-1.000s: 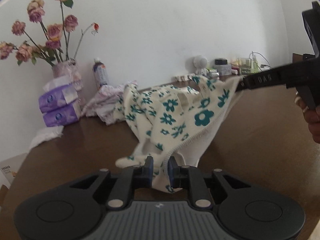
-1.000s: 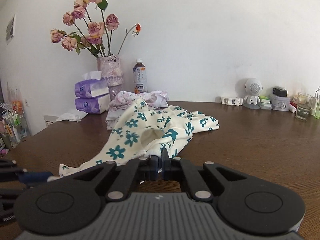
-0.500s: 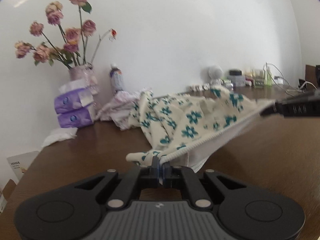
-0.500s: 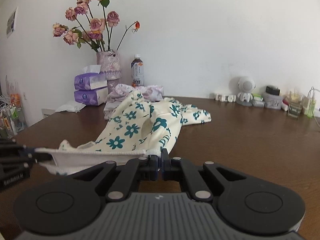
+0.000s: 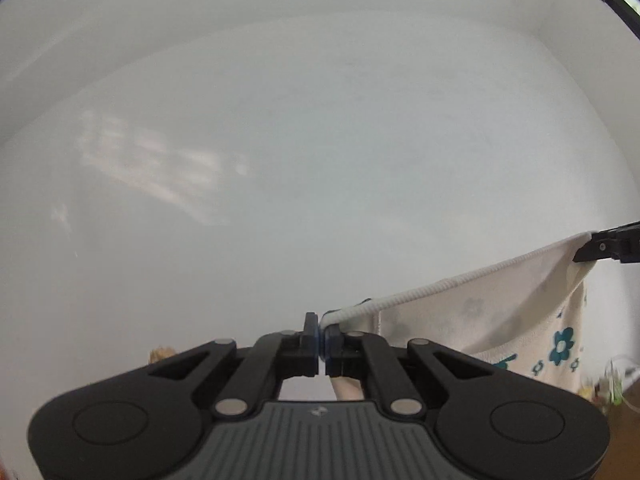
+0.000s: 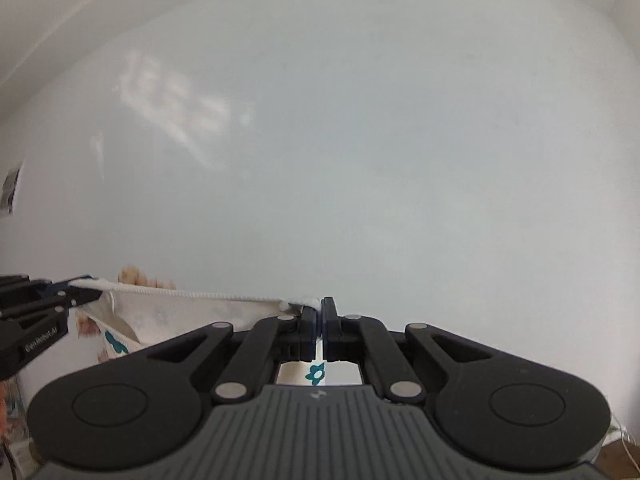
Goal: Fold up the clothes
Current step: 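Raise the shirt high with both grippers, stretching it between them, then lower the held shirt flat onto the table with both grippers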
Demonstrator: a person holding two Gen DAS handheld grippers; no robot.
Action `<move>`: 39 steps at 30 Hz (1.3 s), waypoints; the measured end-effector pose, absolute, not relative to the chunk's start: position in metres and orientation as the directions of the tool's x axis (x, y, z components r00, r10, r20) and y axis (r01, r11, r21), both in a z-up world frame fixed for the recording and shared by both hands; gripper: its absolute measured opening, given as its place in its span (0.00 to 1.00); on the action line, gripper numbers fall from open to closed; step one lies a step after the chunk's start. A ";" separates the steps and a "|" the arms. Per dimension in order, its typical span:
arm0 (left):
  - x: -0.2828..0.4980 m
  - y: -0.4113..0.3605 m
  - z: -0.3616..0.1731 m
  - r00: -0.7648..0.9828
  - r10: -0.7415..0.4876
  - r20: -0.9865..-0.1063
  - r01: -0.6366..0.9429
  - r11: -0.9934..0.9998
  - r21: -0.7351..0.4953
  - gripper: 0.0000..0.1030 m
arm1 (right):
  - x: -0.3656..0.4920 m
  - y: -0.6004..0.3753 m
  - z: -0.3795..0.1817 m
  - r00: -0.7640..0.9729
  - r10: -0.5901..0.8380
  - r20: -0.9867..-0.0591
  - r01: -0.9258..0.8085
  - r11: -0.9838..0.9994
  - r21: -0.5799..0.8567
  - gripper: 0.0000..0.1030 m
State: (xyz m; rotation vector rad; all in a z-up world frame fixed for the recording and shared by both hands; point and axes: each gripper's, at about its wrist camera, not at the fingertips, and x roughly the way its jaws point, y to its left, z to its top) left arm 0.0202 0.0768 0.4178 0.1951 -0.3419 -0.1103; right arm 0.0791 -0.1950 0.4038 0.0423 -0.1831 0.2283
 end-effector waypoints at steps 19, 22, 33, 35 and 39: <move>0.116 0.016 0.490 0.984 -0.081 0.160 0.027 0.949 0.315 0.02 | 0.189 -0.191 0.458 0.999 -0.007 0.033 0.010 0.997 -0.071 0.02; 0.181 -0.002 0.464 0.993 -0.079 0.084 0.047 0.942 0.331 0.02 | 0.223 -0.190 0.448 0.999 -0.047 -0.005 0.046 0.995 -0.085 0.02; 0.230 -0.047 0.469 0.937 -0.127 0.325 0.038 0.963 0.266 0.02 | 0.256 -0.189 0.485 0.971 -0.140 0.193 0.166 0.978 -0.125 0.02; 0.226 -0.059 0.459 0.929 -0.149 0.338 0.050 0.957 0.285 0.02 | 0.250 -0.188 0.475 0.972 -0.122 0.201 0.155 0.975 -0.161 0.02; 0.208 -0.074 0.393 0.955 -0.227 0.190 0.129 0.896 0.425 0.02 | 0.235 -0.188 0.422 0.987 -0.069 0.144 0.107 0.955 -0.276 0.02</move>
